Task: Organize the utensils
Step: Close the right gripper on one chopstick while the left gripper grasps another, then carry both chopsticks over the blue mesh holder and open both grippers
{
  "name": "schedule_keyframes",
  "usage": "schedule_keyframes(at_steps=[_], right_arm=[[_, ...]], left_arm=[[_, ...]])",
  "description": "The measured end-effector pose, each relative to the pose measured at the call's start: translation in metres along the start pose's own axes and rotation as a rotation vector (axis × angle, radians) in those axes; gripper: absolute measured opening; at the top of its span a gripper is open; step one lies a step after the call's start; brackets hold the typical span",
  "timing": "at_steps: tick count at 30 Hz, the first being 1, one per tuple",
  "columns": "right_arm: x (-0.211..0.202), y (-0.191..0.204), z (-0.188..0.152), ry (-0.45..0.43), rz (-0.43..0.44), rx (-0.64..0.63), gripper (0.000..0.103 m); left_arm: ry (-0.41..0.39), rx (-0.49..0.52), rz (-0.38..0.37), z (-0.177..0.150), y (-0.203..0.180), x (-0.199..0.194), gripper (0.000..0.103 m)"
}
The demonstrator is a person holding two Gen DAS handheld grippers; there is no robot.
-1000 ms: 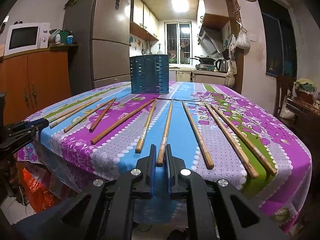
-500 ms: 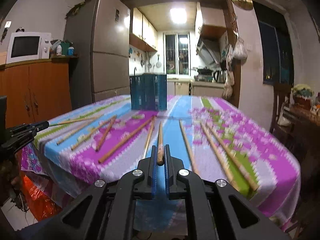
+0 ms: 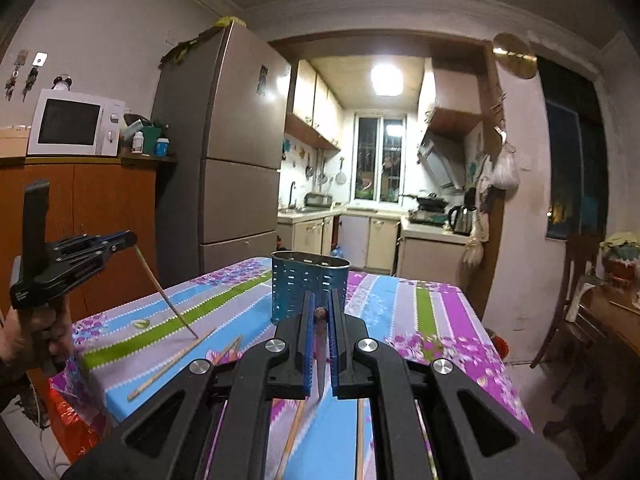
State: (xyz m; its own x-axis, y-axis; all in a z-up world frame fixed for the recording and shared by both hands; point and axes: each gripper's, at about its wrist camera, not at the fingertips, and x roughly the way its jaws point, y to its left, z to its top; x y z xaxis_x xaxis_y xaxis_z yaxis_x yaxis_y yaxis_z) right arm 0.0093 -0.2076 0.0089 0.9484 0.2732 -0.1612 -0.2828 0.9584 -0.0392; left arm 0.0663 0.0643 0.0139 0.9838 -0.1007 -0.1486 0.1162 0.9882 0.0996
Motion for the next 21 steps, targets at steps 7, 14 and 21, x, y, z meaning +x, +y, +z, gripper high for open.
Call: schedule_keyframes(at_steps=[7, 14, 21], right_arm=[[0.045, -0.017, 0.037, 0.068, 0.022, 0.023, 0.008], [0.086, -0.03, 0.066, 0.11, 0.032, 0.049, 0.008], [0.122, -0.042, 0.127, 0.081, 0.018, 0.042, 0.008]], left_arm=[[0.056, -0.028, -0.031, 0.021, 0.008, 0.038, 0.005], [0.086, -0.04, -0.042, 0.051, 0.011, 0.071, 0.005], [0.054, -0.042, -0.068, 0.104, 0.003, 0.094, 0.005]])
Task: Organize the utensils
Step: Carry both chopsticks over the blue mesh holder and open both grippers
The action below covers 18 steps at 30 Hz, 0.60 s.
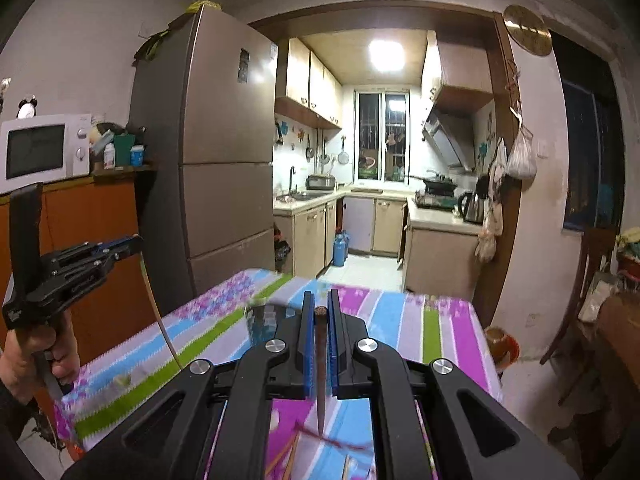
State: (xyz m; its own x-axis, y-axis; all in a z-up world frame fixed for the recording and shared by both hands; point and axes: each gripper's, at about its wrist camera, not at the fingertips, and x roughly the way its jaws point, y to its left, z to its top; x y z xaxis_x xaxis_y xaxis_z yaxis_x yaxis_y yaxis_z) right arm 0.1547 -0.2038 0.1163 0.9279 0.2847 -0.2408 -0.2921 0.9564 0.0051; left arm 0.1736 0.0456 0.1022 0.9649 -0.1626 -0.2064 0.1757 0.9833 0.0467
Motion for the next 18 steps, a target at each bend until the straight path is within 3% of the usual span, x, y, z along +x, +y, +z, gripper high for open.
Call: schedule_keyframes(at_steps=[6, 10, 18], right_arm=[[0.026, -0.005, 0.078, -0.042, -0.012, -0.021, 0.008], [0.052, -0.01, 0.113, -0.053, -0.017, -0.01, 0.008], [0.109, -0.003, 0.121, 0.027, 0.008, 0.005, 0.007]], left_arm=[[-0.062, -0.028, -0.017, 0.065, -0.006, 0.019, 0.005], [-0.079, -0.074, -0.026, 0.09, -0.007, 0.039, 0.005], [-0.022, -0.087, -0.043, 0.091, -0.019, 0.088, 0.005]])
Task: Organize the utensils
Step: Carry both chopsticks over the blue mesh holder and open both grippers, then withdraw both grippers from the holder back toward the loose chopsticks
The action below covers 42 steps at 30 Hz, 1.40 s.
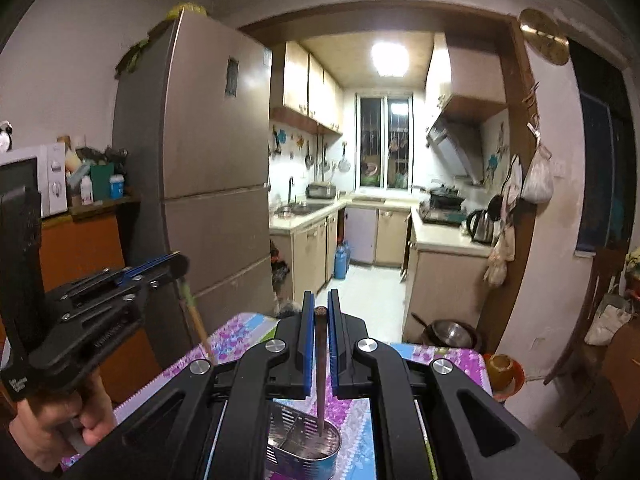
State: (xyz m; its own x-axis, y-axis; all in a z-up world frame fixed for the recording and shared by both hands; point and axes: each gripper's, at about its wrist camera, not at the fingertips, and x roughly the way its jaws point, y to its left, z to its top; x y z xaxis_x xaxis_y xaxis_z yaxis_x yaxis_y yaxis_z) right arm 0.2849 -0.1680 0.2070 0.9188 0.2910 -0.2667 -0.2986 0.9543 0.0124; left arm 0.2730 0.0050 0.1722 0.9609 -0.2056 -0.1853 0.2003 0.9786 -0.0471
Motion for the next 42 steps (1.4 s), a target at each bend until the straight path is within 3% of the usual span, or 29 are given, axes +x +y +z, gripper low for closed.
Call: schedule_keyframes(at_steps=[8, 17, 19, 21, 24, 27, 31, 34, 37, 42], right_arm=[[0.043, 0.002, -0.034, 0.105, 0.008, 0.019, 0.007], [0.051, -0.005, -0.043, 0.113, 0.005, 0.028, 0.008], [0.05, -0.006, -0.043, 0.109, 0.004, 0.032, 0.008], [0.047, -0.006, -0.042, 0.101, 0.002, 0.033, 0.01], [0.04, -0.01, -0.04, 0.086, -0.002, 0.037, 0.016], [0.028, -0.015, -0.037, 0.062, -0.006, 0.045, 0.017], [-0.02, -0.019, -0.042, 0.0, 0.027, 0.043, 0.021], [-0.08, -0.019, -0.069, -0.053, 0.067, 0.023, 0.022], [-0.141, -0.025, -0.123, -0.084, 0.086, 0.02, 0.022], [-0.22, -0.037, -0.243, -0.055, 0.045, 0.065, 0.022]], left_arm=[[0.096, -0.014, 0.01, -0.026, 0.005, 0.045, 0.005], [0.123, 0.002, 0.028, -0.028, 0.004, 0.055, 0.006], [0.124, 0.007, 0.031, -0.024, 0.003, 0.055, 0.014], [0.112, 0.009, 0.039, -0.021, 0.002, 0.052, 0.031], [0.099, 0.014, 0.055, -0.017, 0.002, 0.047, 0.039], [0.089, 0.009, 0.055, -0.017, 0.006, 0.035, 0.04], [0.027, 0.025, 0.053, -0.024, 0.011, -0.015, 0.054], [-0.028, 0.067, 0.043, -0.046, 0.011, -0.065, 0.065], [-0.041, 0.106, 0.021, -0.081, 0.008, -0.108, 0.07], [0.027, 0.119, -0.015, -0.152, 0.007, -0.156, 0.07]])
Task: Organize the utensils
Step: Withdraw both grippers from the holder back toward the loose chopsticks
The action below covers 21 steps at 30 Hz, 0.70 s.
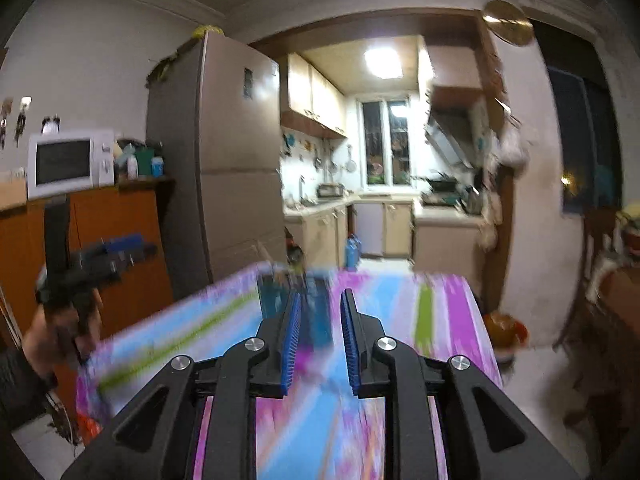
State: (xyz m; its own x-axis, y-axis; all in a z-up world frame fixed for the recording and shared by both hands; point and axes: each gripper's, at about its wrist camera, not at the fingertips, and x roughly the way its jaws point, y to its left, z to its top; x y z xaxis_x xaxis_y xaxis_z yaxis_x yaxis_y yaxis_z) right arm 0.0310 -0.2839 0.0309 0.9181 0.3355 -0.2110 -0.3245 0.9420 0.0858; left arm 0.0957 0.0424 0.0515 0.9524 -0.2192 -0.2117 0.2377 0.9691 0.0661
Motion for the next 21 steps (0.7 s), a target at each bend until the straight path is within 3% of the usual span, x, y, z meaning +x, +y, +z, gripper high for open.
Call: schedule_keyframes(at_steps=[3, 7, 12, 17, 21], right_arm=[[-0.039, -0.001, -0.082, 0.064, -0.064, 0.018, 0.022], [-0.054, 0.0, -0.151, 0.145, -0.11, 0.018, 0.022], [-0.045, -0.001, -0.184, 0.192, -0.11, 0.005, 0.022], [-0.036, -0.005, -0.196, 0.204, -0.128, 0.005, 0.021], [-0.031, -0.012, -0.2, 0.199, -0.137, 0.025, 0.015]], left_arm=[[0.055, 0.006, 0.01, -0.037, -0.005, -0.012, 0.07], [0.116, -0.043, 0.008, -0.078, -0.004, -0.023, 0.07], [0.19, -0.063, 0.028, -0.114, -0.008, -0.023, 0.07], [0.197, -0.063, 0.034, -0.127, -0.012, -0.035, 0.07], [0.194, -0.067, 0.04, -0.13, -0.013, -0.039, 0.07]])
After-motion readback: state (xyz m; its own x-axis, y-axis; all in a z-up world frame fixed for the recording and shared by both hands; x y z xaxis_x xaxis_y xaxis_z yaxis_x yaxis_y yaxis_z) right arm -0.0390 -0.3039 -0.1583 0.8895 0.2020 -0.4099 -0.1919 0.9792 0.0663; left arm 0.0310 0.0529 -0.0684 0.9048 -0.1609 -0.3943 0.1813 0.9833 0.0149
